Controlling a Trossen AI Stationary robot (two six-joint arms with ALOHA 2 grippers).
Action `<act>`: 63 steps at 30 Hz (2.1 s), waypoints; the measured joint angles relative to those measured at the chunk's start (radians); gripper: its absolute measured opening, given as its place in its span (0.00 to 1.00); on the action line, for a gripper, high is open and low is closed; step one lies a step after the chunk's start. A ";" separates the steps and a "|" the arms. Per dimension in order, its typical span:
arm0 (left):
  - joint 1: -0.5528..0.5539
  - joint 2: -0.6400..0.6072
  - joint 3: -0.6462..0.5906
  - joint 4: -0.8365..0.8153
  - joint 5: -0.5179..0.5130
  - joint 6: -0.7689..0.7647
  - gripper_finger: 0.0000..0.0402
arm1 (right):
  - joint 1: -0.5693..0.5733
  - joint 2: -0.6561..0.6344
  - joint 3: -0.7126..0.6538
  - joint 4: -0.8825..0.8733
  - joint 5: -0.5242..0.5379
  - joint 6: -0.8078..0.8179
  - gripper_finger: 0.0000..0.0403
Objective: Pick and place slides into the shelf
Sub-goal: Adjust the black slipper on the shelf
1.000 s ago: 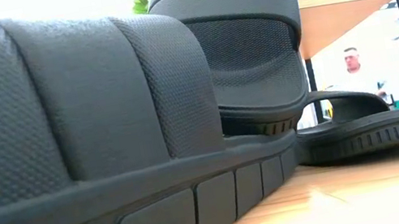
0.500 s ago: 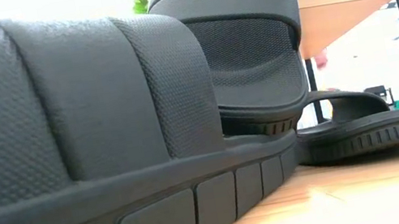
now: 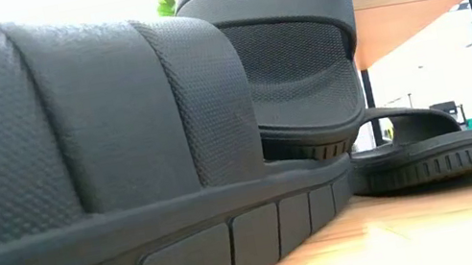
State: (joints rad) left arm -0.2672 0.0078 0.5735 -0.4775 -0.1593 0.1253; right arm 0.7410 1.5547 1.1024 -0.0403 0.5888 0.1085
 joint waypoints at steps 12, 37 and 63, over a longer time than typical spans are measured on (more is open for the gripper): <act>0.000 0.000 0.000 0.000 0.000 0.000 0.01 | 0.015 0.082 0.002 0.020 0.092 0.061 0.64; 0.000 0.000 0.000 0.000 0.000 -0.003 0.01 | -0.035 0.129 0.003 0.016 0.014 0.134 0.62; 0.000 0.000 0.000 0.000 0.000 -0.008 0.01 | -0.053 0.126 0.087 0.060 0.008 -0.046 0.01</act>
State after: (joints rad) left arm -0.2672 0.0078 0.5735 -0.4778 -0.1590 0.1178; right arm 0.6884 1.6808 1.1891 0.0195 0.5968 0.0626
